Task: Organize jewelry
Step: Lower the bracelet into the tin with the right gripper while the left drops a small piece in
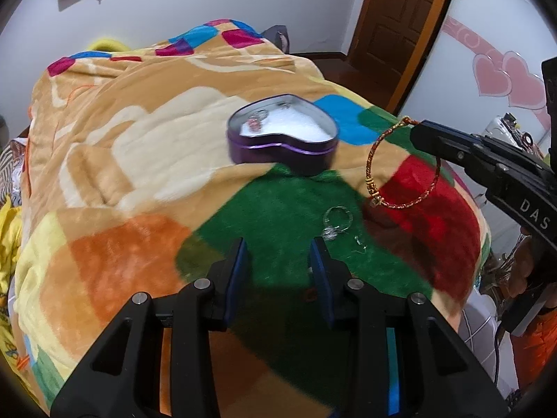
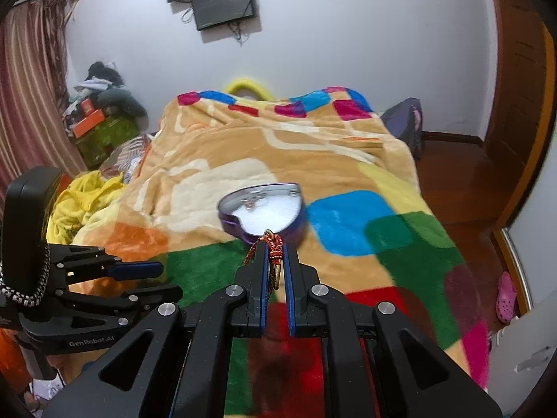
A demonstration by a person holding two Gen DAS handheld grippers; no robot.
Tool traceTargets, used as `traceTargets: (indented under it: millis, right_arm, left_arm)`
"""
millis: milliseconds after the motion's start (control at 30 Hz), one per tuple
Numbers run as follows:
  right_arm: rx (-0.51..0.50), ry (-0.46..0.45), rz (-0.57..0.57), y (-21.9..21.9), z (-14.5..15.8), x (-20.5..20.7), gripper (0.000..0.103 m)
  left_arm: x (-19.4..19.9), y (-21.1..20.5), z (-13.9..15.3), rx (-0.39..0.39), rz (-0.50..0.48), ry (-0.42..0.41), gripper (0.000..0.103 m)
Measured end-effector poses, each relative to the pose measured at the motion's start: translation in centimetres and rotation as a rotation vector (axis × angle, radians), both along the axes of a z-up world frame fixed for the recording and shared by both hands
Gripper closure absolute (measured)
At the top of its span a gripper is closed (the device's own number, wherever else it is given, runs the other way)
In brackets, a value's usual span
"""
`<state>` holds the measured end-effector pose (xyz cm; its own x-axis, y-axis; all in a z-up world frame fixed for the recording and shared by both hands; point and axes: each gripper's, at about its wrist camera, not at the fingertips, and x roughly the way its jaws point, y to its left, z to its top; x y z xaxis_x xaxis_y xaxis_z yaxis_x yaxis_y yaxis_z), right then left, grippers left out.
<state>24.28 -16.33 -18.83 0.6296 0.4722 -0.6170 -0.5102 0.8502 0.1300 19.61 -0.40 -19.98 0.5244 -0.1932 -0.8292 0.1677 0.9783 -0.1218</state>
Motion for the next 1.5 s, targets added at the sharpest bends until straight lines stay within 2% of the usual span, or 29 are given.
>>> traceTargets:
  millis: [200, 333, 433, 500, 533, 833, 1200, 1500]
  right_arm:
    - [0.007, 0.048, -0.054, -2.2, -1.5, 0.5, 0.095]
    - [0.017, 0.066, -0.075, -3.5, -2.1, 0.4, 0.095]
    - [0.016, 0.068, -0.081, -3.9, -2.2, 0.4, 0.095]
    - [0.017, 0.069, -0.082, -4.0, -2.3, 0.4, 0.095]
    - [0.015, 0.068, -0.082, -4.0, -2.3, 0.4, 0.095]
    - [0.034, 0.048, -0.071, -3.5, -1.4, 0.4, 0.095]
    - [0.07, -0.032, -0.065, -2.7, 1.9, -0.4, 0.095]
    - [0.099, -0.071, -0.055, -1.6, 3.4, 0.3, 0.095]
  left_arm:
    - [0.9, -1.9, -0.6, 0.0, -0.047, 0.018, 0.066]
    - [1.6, -2.5, -1.5, -0.008, -0.057, 0.041, 0.078]
    - [2.0, -2.7, -2.0, -0.013, -0.055, 0.048, 0.082]
    - [2.1, -2.7, -2.2, -0.031, -0.06, 0.048, 0.088]
    - [2.1, -2.7, -2.2, -0.041, -0.066, 0.05, 0.095]
    - [1.2, -2.2, -0.4, -0.043, -0.046, -0.01, 0.095]
    - [0.5, -0.3, 4.1, -0.054, 0.001, -0.125, 0.095]
    - [0.8, 0.9, 7.2, -0.059, 0.025, -0.209, 0.095]
